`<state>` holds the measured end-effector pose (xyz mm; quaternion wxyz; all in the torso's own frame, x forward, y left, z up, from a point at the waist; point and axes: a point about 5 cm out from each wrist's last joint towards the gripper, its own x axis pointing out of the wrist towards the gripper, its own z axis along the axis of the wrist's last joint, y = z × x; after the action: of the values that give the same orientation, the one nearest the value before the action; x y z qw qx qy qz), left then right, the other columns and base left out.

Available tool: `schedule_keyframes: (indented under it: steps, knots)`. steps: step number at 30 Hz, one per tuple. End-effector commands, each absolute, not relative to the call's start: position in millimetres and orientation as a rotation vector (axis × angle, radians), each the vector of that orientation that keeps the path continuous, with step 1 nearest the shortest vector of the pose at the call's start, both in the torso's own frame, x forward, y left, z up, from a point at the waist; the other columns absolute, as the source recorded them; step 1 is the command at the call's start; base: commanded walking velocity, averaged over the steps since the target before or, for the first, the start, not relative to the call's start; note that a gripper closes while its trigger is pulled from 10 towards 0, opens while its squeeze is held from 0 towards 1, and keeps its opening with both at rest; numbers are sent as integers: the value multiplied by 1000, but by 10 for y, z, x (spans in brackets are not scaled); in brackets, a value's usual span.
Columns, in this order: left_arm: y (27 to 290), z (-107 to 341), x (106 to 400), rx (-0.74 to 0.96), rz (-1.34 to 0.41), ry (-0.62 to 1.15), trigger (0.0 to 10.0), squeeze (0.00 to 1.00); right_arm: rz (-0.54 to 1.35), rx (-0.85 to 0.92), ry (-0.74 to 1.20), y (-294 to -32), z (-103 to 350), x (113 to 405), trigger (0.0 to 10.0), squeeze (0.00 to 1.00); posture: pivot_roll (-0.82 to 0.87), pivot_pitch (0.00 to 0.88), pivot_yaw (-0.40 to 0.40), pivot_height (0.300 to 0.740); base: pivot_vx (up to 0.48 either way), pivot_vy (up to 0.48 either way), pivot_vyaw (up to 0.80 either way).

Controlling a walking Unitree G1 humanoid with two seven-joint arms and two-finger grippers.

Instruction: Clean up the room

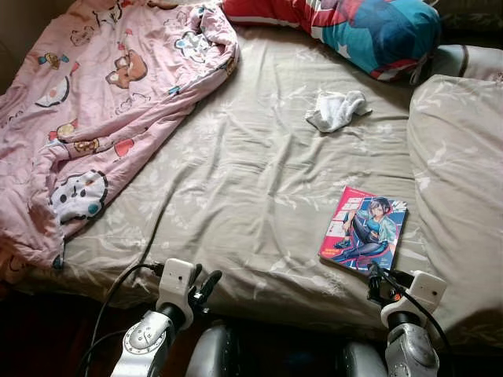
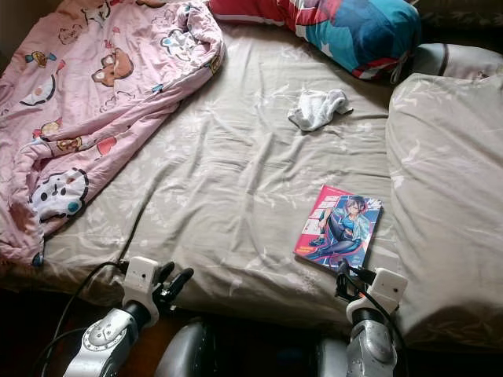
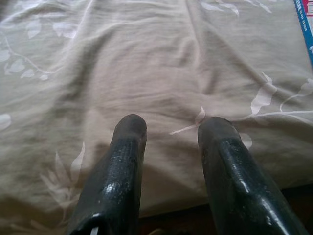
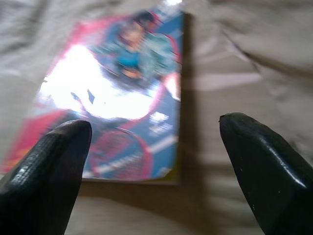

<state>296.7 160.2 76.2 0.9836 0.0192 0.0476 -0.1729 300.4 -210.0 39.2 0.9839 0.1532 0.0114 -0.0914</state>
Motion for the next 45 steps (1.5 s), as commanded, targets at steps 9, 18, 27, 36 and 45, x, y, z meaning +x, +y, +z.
schedule_keyframes:
  steps: [9, 18, 27, 36, 45]
  knots:
    - [1660, 662, 2910, 49, -328, 138, 10000, 0, 12, 322, 109, -1797, 148, 2800, 10000, 0, -4, 365, 142, 626, 0, 0, 0]
    - [1675, 660, 2890, 53, -331, 140, 10000, 0, -8, 315, 173, -1812, 45, 2732, 10000, 0, 3, 371, 148, 626, 0, 0, 0]
    - [1704, 657, 2844, 62, -335, 147, 10000, 0, -35, 318, 179, -1818, 68, 2788, 10000, 0, 14, 395, 162, 626, 0, 0, 0]
    - [1715, 654, 2814, 68, -342, 156, 10000, 0, -55, 311, 181, -1835, 95, 2836, 10000, 0, 21, 413, 169, 626, 0, 0, 0]
    - [1734, 636, 2788, 71, -343, 165, 10000, 0, -76, 303, 195, -1856, 79, 2830, 10000, 0, 23, 420, 173, 626, 0, 0, 0]
